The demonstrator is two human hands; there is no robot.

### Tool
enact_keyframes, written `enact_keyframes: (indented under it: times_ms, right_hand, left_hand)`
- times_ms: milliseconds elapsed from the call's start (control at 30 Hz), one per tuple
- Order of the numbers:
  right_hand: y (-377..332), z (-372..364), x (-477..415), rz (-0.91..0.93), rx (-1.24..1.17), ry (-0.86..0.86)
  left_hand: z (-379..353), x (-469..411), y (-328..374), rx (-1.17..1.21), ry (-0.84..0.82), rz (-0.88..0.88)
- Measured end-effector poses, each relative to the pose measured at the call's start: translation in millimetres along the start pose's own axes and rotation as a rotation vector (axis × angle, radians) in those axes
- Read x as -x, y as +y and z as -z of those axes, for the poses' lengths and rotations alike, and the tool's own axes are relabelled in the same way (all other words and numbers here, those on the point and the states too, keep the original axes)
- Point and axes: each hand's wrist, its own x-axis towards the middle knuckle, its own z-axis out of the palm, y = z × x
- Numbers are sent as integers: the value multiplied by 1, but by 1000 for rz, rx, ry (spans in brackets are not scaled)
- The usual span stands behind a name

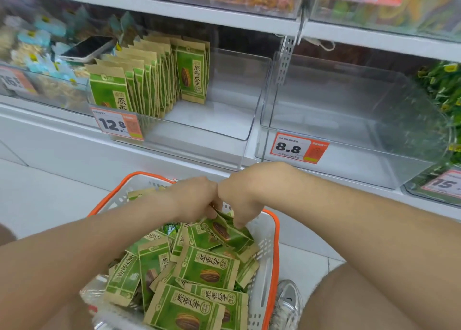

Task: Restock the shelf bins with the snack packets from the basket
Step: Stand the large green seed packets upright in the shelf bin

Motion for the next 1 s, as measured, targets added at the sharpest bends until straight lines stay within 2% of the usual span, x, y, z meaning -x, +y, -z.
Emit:
enact_keyframes:
  times_ms: [100, 167, 300, 467, 533, 667, 733, 800, 867, 900, 1000]
  right_hand:
    - [-7, 11, 16, 3, 41, 25]
    - [-12, 22, 26, 14, -22, 115]
    - [-15, 42, 36, 1, -221, 409]
    - [-9, 61, 33, -43, -334, 752]
    - [-3, 72, 32, -8, -383, 840]
    - [8, 87, 35, 70, -440, 883]
    - [11, 88, 31, 7, -410, 997]
    - [14, 89, 23, -77, -382, 1211]
    - [16, 91, 14, -57, -560, 1417]
    - [15, 92, 11, -53, -711, 1460]
    - [15, 96, -2, -145, -1147, 1336]
  left_hand:
    - [33, 25, -15, 116, 17, -139]
    - [51, 41, -27, 218, 54, -169]
    - [79, 69, -42, 407, 136, -126]
    - [101, 91, -53, 674, 284, -45]
    - [109, 97, -57, 751, 349, -17]
    - [122, 107, -57, 858, 373, -10]
    - [127, 111, -59, 895, 421, 11]
    - [131, 112, -64, 915, 487, 58]
    - [134, 110, -66, 1007, 547, 107]
    - [134, 109, -65, 1079, 568, 127]
    - [135, 102, -58, 1219, 572, 150]
